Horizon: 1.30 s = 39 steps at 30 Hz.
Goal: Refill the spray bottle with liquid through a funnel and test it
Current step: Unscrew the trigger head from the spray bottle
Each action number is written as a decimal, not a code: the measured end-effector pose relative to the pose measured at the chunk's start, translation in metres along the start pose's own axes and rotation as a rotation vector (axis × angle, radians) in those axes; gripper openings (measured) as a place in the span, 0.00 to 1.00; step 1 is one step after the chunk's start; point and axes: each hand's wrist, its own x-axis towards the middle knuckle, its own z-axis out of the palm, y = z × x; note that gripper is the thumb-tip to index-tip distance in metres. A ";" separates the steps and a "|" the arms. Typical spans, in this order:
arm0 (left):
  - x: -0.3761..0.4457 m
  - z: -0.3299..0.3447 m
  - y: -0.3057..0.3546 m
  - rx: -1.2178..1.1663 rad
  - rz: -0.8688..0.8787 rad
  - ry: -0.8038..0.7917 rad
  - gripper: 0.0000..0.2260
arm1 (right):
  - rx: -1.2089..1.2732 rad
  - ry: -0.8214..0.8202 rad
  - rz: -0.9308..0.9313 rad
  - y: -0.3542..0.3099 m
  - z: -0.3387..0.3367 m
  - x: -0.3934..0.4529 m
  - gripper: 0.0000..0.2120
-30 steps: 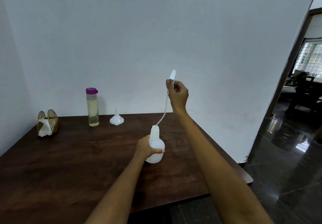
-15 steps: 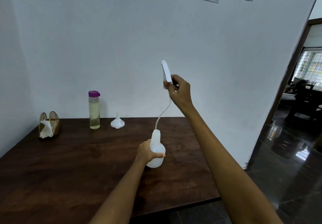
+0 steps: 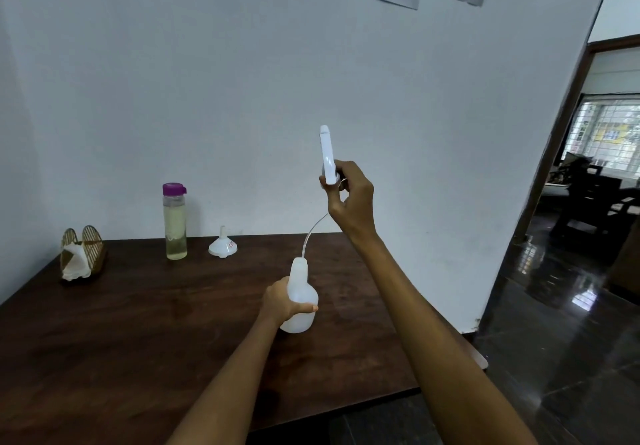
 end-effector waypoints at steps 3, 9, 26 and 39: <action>0.000 0.000 0.001 -0.007 0.008 0.004 0.35 | -0.029 0.027 -0.046 -0.003 0.000 -0.010 0.09; 0.000 0.001 0.002 -0.007 0.008 -0.002 0.34 | -0.067 0.038 -0.083 -0.009 0.003 -0.015 0.06; -0.001 -0.001 0.000 -0.008 0.003 -0.009 0.34 | -0.100 0.022 -0.120 -0.014 0.004 -0.020 0.09; -0.001 -0.001 0.001 -0.009 0.014 -0.014 0.34 | -0.121 0.044 -0.125 -0.009 0.010 -0.028 0.09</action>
